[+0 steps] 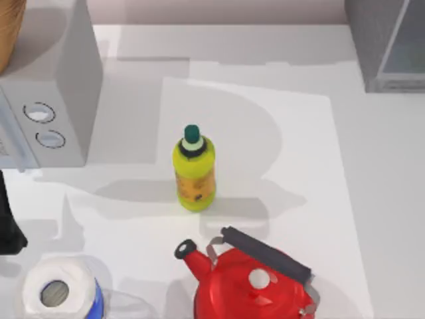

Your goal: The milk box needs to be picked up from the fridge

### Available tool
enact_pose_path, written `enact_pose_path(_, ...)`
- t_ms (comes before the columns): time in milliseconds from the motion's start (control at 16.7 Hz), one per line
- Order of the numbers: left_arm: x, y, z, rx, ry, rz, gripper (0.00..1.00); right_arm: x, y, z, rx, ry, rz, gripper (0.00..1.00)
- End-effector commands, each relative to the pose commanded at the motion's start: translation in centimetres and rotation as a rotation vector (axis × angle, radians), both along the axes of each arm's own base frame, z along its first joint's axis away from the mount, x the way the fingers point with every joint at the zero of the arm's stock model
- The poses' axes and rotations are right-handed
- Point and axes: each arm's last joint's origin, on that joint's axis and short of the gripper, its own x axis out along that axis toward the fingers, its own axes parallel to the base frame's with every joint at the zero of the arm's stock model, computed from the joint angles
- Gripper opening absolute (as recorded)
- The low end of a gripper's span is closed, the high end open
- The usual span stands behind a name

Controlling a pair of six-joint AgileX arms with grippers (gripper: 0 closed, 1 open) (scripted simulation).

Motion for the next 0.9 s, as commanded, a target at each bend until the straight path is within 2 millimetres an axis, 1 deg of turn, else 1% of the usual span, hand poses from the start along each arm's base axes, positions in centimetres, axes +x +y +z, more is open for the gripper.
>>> enact_pose_path(120,0.0,0.0,0.0,0.0,0.0,0.0,1.0,3.1,-0.3,0.0,-0.003,-0.004,-0.003,1.0)
enact_pose_path(240,0.0,0.0,0.0,0.0,0.0,0.0,1.0,6.9,-0.2,0.3,-0.009,-0.017,-0.006,1.0)
enact_pose_path(360,0.0,0.0,0.0,0.0,0.0,0.0,1.0,10.6,0.4,0.6,-0.01,-0.027,-0.007,1.0)
enact_pose_path(480,0.0,0.0,0.0,0.0,0.0,0.0,1.0,13.5,1.3,0.9,-0.009,-0.026,-0.007,1.0)
enact_pose_path(540,0.0,0.0,0.0,0.0,0.0,0.0,1.0,14.5,1.8,1.0,-0.008,-0.023,-0.007,1.0)
enact_pose_path(660,0.0,0.0,0.0,0.0,0.0,0.0,1.0,15.7,2.6,1.1,-0.006,-0.017,-0.007,1.0)
enact_pose_path(900,0.0,0.0,0.0,0.0,0.0,0.0,1.0,15.7,2.5,1.2,-0.007,-0.021,-0.009,1.0)
